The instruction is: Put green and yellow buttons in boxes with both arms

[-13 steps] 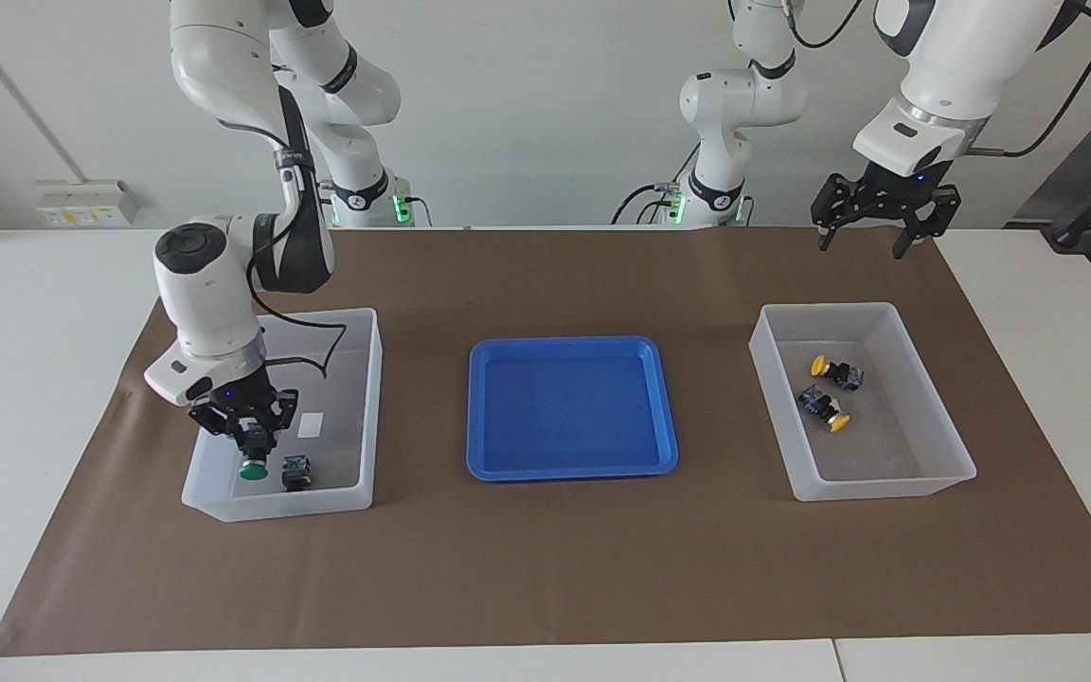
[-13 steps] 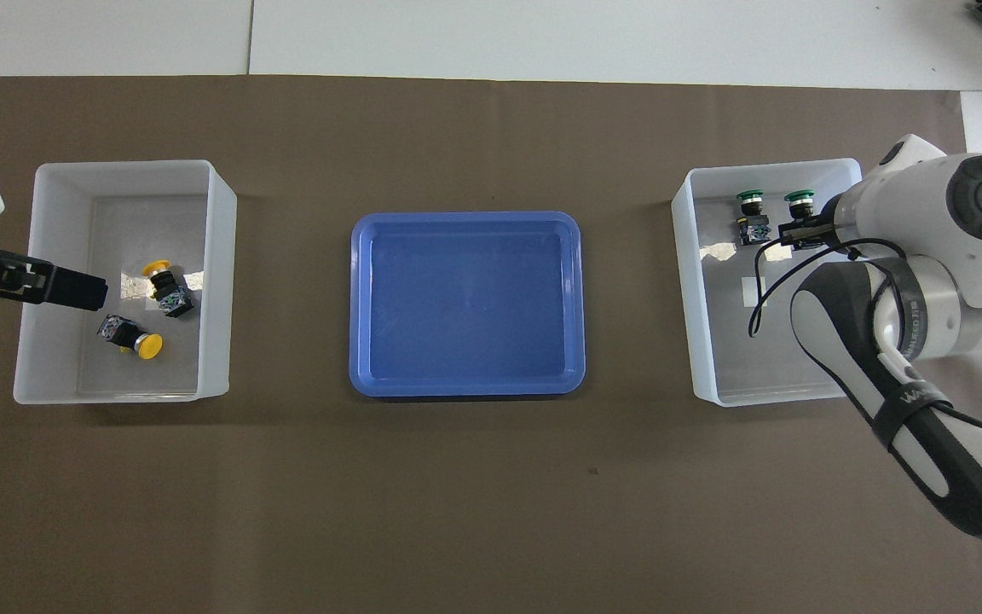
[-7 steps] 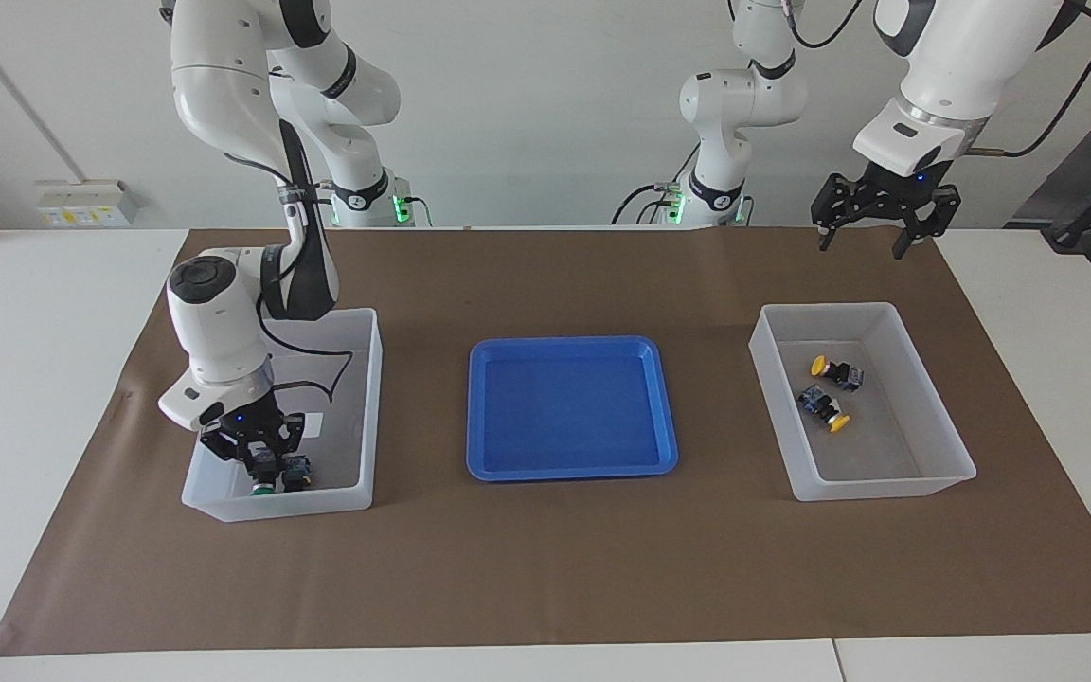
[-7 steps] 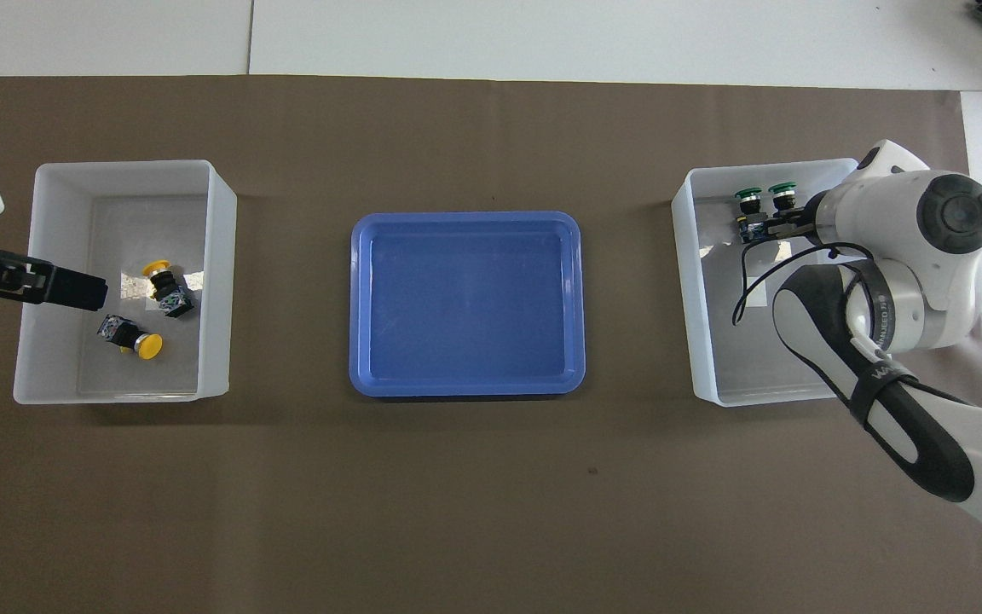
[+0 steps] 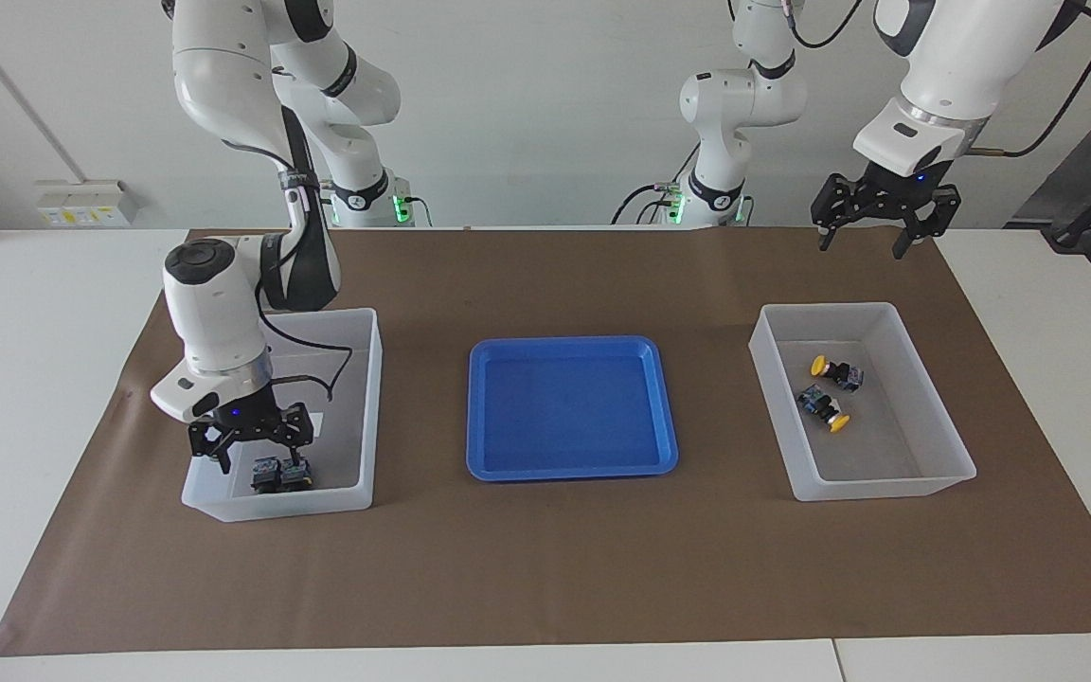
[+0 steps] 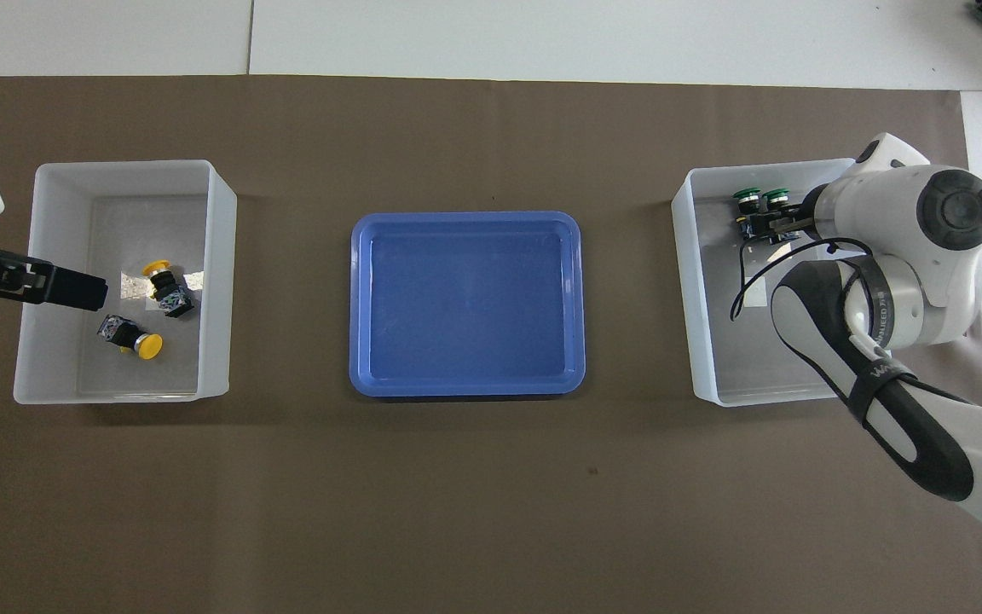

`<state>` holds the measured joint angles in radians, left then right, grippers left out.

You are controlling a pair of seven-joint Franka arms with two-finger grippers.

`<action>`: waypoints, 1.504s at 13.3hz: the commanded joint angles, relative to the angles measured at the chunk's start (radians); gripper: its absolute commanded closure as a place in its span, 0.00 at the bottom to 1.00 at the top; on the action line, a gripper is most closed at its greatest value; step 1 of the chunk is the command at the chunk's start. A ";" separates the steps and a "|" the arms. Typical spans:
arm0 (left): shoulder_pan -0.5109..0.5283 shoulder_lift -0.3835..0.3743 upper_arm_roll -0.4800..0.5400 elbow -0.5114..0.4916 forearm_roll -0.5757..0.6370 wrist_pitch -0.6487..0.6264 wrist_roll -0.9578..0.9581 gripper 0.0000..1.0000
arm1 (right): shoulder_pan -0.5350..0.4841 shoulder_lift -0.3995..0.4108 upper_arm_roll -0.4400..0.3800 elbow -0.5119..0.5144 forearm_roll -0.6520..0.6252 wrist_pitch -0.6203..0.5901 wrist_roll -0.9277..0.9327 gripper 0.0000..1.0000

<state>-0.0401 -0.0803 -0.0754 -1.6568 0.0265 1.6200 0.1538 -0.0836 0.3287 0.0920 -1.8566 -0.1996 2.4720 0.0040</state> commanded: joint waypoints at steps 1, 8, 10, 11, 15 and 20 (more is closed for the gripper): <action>0.011 -0.012 -0.004 -0.006 -0.008 0.005 0.018 0.00 | 0.059 -0.124 0.006 -0.016 0.019 -0.149 0.135 0.00; 0.011 -0.012 -0.004 -0.006 -0.008 0.005 0.018 0.00 | 0.108 -0.396 -0.001 -0.006 0.170 -0.514 0.223 0.00; 0.011 -0.012 -0.004 -0.006 -0.008 0.005 0.018 0.00 | 0.090 -0.407 -0.006 0.081 0.172 -0.652 0.202 0.00; 0.011 -0.012 -0.004 -0.006 -0.008 0.005 0.018 0.00 | 0.078 -0.398 -0.006 0.140 0.172 -0.721 0.167 0.00; 0.011 -0.012 -0.004 -0.006 -0.008 0.003 0.018 0.00 | 0.018 -0.373 -0.008 0.270 0.239 -0.875 0.146 0.00; 0.011 -0.012 -0.004 -0.006 -0.008 0.003 0.018 0.00 | 0.008 -0.307 -0.005 0.364 0.162 -0.912 -0.005 0.00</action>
<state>-0.0400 -0.0803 -0.0754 -1.6568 0.0265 1.6200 0.1543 -0.0686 -0.0350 0.0812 -1.5703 -0.0065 1.5968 0.0805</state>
